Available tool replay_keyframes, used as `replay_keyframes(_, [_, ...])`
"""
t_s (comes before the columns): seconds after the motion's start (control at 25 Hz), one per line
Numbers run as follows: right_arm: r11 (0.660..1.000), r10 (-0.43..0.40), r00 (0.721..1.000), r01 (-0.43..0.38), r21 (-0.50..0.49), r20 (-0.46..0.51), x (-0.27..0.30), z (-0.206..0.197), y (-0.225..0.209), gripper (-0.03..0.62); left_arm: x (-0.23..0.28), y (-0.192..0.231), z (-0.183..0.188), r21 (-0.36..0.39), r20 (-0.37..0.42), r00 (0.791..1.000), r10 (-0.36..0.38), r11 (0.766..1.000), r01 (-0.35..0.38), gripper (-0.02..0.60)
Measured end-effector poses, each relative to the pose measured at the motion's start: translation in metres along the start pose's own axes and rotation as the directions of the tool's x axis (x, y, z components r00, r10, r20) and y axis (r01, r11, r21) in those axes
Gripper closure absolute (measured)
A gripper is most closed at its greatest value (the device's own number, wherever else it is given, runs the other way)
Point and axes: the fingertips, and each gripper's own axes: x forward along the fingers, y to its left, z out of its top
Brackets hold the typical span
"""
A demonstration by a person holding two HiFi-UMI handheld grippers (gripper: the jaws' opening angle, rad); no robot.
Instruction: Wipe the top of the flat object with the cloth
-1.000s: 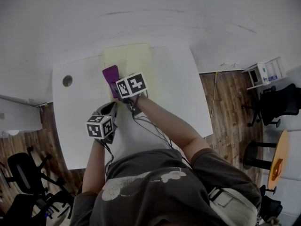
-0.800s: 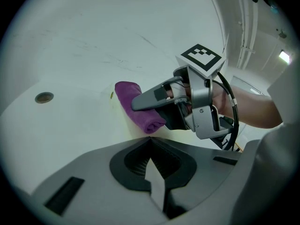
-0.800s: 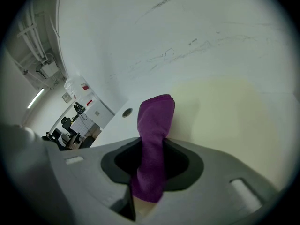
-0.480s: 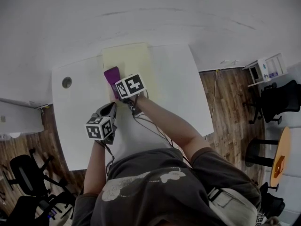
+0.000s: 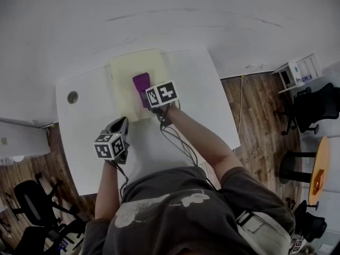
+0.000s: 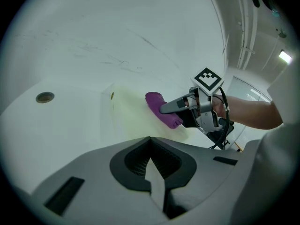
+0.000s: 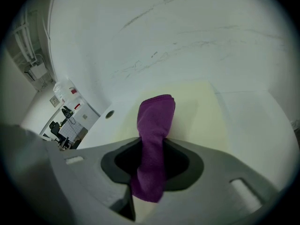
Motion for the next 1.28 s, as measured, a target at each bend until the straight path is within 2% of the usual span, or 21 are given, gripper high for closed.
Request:
replay_keyframes(0.4, [0.993, -0.102, 0.995, 0.100, 0.069, 0.023, -0.033, -0.008, -0.062, 0.476, 0.000, -0.001, 0.000, 0.015, 0.000, 1.000, 0.003, 1.000, -0.003, 0.586])
replay_keyframes(0.8, [0.976, -0.159, 0.986, 0.149, 0.161, 0.051, -0.057, -0.015, -0.101, 0.476, 0.000, -0.002, 0.000, 0.010, 0.000, 1.000, 0.007, 1.000, -0.007, 0.586])
replay_keyframes(1.04, [0.984, -0.123, 0.991, 0.114, 0.136, 0.058, -0.060, -0.010, -0.083, 0.477, 0.002, -0.005, 0.001, 0.037, -0.029, 0.999, 0.029, 0.999, -0.028, 0.586])
replay_keyframes(1.28, [0.998, -0.037, 0.997, 0.033, 0.058, 0.074, -0.057, 0.000, -0.030, 0.477, -0.004, -0.002, 0.004, 0.053, -0.020, 0.999, 0.049, 0.997, -0.048, 0.586])
